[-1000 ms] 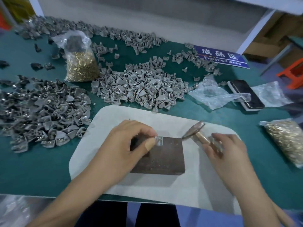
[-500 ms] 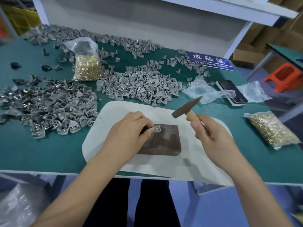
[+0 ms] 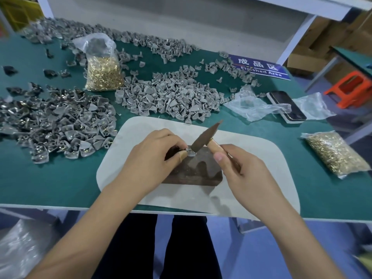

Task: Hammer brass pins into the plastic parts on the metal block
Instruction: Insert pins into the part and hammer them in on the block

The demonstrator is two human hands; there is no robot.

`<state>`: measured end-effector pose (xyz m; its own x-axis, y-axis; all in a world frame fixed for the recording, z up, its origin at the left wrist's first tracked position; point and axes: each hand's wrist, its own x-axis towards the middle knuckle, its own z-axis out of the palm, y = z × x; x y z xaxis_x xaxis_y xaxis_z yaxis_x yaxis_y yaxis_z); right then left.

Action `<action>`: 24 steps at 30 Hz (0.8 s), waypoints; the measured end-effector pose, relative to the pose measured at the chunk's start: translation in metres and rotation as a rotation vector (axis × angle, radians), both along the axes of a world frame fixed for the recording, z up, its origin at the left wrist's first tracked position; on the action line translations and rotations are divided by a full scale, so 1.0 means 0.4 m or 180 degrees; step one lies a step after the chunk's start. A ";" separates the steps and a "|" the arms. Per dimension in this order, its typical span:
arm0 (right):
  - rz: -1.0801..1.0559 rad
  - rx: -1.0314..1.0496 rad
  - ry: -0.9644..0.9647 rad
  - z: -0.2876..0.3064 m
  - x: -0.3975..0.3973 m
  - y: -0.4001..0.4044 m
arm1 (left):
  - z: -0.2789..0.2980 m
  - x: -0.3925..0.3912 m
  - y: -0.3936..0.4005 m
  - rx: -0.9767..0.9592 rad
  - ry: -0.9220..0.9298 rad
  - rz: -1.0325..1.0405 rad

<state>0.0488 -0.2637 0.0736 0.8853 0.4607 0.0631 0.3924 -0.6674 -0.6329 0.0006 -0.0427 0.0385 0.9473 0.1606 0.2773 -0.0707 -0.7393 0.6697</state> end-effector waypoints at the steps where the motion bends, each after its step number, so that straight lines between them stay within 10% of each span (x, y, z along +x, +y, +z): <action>1: -0.0008 0.0007 0.0004 -0.001 -0.001 0.001 | -0.001 0.000 0.000 -0.0033 -0.0004 -0.0003; 24: 0.0038 0.0059 0.0198 0.009 0.002 0.001 | 0.010 -0.005 -0.009 0.0102 -0.0092 0.0230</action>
<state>0.0497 -0.2632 0.0771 0.8823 0.4704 0.0167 0.3597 -0.6509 -0.6685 -0.0014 -0.0465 0.0426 0.9250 0.2189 0.3104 -0.0354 -0.7641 0.6441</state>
